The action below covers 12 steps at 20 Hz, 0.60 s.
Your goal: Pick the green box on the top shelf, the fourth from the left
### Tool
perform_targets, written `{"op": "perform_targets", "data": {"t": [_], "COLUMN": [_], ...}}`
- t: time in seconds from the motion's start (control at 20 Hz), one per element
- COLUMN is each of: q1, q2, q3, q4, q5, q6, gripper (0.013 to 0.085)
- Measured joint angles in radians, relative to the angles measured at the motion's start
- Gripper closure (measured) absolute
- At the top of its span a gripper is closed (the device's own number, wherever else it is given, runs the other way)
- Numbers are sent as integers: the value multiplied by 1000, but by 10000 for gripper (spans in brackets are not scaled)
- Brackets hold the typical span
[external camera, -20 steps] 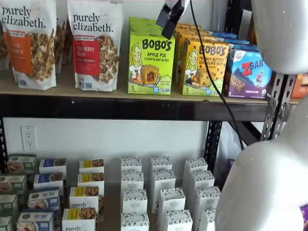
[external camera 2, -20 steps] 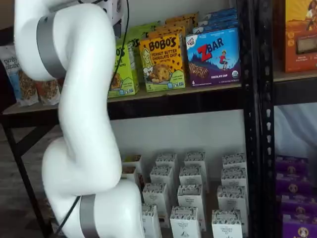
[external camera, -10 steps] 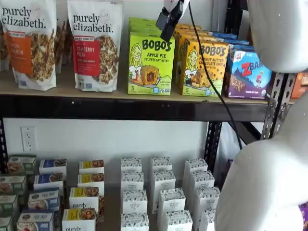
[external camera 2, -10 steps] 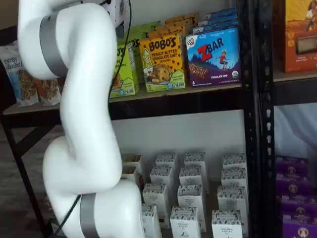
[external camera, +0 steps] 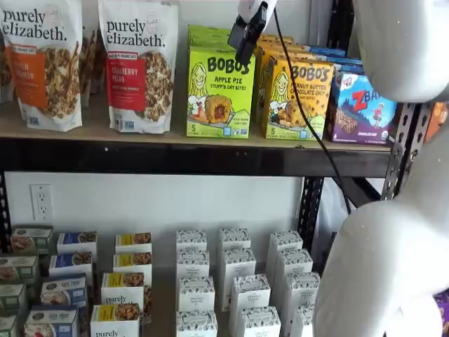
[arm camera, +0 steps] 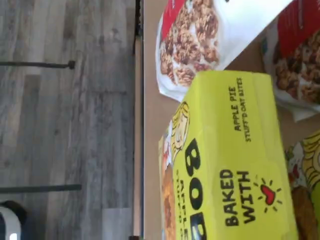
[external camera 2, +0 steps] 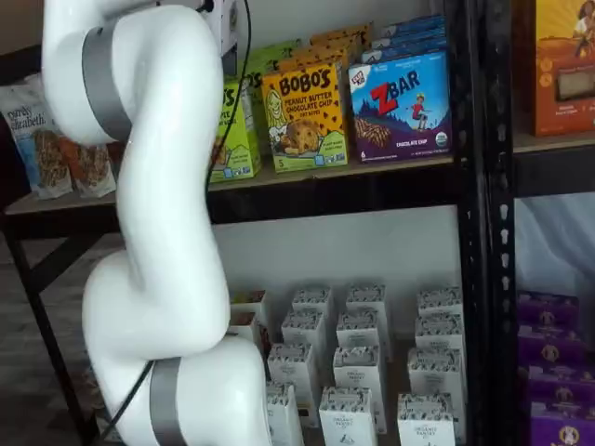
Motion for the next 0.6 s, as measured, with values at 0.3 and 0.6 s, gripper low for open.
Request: {"op": "perform_targets", "data": {"t": [0.3, 0.6], "q1": [0, 8], "q2": [18, 36], "q3": [-7, -13], "q4": [-15, -31], "q5": [10, 13], "q6": [-6, -4], "gripper": [130, 130]}}
